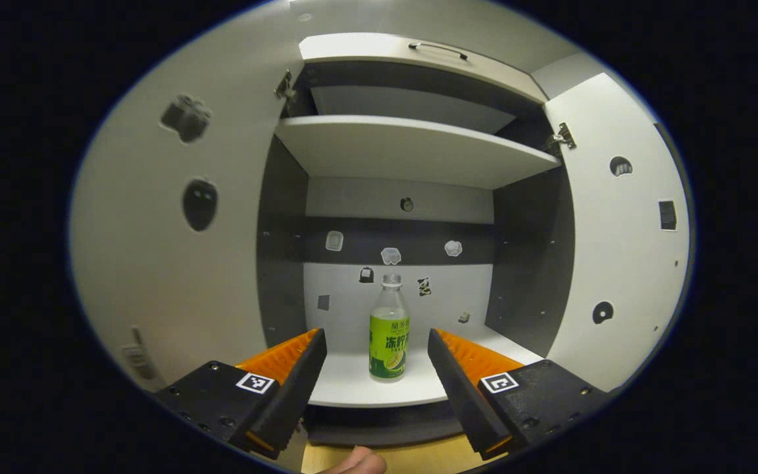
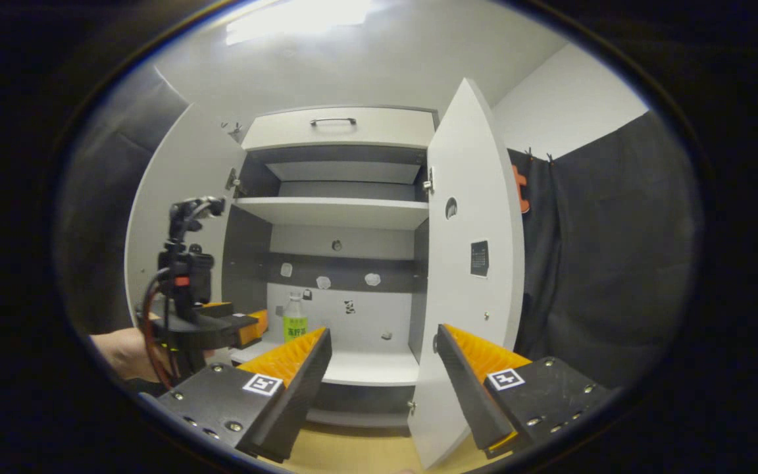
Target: Grasp the bottle in the cabinet with the left hand and place it on the coaster, then close the right door with the right hand and the left door with the left hand.
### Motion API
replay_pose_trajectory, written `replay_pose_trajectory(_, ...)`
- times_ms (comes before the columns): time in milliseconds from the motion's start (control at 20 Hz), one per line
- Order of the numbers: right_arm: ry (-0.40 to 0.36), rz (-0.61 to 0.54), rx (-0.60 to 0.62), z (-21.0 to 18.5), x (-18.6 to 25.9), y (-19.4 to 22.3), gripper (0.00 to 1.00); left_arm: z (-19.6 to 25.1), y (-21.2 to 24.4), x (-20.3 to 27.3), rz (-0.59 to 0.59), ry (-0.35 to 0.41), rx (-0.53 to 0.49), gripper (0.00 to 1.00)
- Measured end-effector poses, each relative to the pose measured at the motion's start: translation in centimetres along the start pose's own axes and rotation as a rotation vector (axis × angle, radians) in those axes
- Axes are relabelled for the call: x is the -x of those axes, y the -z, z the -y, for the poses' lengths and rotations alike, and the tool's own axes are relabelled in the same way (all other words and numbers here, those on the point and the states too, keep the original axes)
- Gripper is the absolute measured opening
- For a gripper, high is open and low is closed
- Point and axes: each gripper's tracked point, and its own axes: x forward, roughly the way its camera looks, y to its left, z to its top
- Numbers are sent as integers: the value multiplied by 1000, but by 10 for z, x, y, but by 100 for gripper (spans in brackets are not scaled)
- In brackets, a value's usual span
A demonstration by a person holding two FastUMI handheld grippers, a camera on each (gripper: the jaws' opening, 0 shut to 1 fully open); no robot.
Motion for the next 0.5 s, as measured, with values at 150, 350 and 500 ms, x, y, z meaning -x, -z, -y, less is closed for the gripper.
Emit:
replay_pose_trajectory(150,-6,7,13,0,6,1,97,7,21,-51,-20,27,1,98)
replay_pose_trajectory(350,24,-9,40,12,19,9,97,-3,27,-96,6,-30,-45,98)
replay_pose_trajectory(500,73,-56,34,25,31,21,98,3,38,-125,-12,-16,-37,98)
